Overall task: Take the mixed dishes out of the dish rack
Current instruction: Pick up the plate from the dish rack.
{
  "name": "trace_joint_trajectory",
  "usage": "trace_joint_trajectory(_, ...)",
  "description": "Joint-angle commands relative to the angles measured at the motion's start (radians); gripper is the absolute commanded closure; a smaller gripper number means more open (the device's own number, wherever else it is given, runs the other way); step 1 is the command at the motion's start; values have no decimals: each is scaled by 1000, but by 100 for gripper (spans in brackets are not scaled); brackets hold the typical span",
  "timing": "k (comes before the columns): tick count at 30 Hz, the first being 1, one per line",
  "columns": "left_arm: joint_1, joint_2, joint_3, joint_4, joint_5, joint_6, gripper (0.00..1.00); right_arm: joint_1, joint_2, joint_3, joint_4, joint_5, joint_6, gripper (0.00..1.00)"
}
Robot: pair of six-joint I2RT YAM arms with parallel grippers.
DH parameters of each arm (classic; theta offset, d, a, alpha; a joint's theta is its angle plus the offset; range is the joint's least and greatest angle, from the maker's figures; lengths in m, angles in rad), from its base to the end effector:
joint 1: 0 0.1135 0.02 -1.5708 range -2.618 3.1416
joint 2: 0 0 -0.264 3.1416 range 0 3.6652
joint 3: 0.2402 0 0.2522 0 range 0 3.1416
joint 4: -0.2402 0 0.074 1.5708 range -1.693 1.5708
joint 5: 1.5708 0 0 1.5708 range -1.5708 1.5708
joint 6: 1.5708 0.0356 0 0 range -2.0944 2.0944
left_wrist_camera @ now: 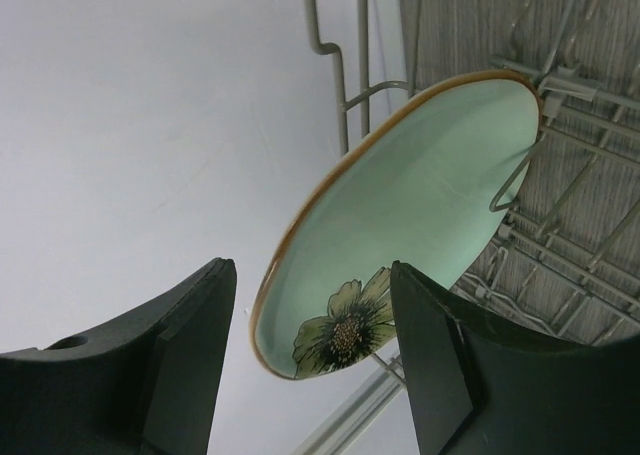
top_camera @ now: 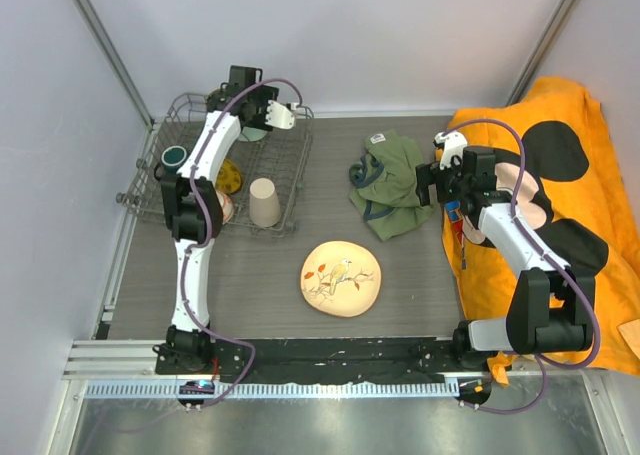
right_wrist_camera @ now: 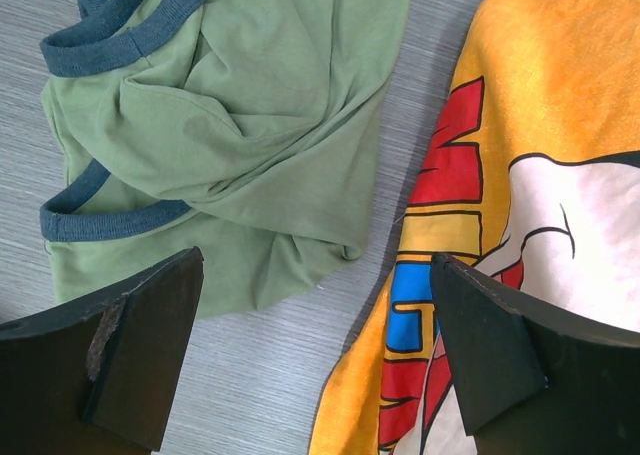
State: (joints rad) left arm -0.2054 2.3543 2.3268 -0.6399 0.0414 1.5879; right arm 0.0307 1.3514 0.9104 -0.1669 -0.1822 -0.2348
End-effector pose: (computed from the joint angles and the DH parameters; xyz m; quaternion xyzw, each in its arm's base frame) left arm 0.5273 -0.1114 0.2860 0.7084 0.5544 0.2639 0.3481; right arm 0.2988 0.0156 0.2586 -0.1586 0.8693 0.0332 0.4670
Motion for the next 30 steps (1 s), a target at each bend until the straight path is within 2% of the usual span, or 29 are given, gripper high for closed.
trace_joint_trajectory(1, 14, 36, 75, -37, -28, 99, 33, -2, 3, 39, 15, 3, -18, 1)
trace_joint_trajectory(6, 21, 89, 147, -55, -35, 142, 34, -2, 2, 39, 15, 7, -20, 0)
trace_joint_trajectory(14, 32, 134, 152, -58, -94, 201, 38, -2, 8, 39, 15, 16, -23, 0)
trace_joint_trajectory(17, 34, 126, 140, -58, -92, 201, 48, -2, 11, 41, 14, 16, -24, 1)
trace_joint_trajectory(18, 34, 123, 131, -49, -92, 201, 56, -2, 12, 42, 15, 15, -24, 1)
trace_joint_trajectory(19, 34, 120, 126, -49, -94, 201, 60, -2, 14, 41, 15, 16, -24, 1)
trace_joint_trajectory(26, 34, 105, 101, -43, -90, 185, 75, -2, 15, 42, 13, 21, -23, 1)
trace_joint_trajectory(30, 31, 86, 74, -30, -87, 155, 88, -2, 17, 42, 13, 23, -24, 0)
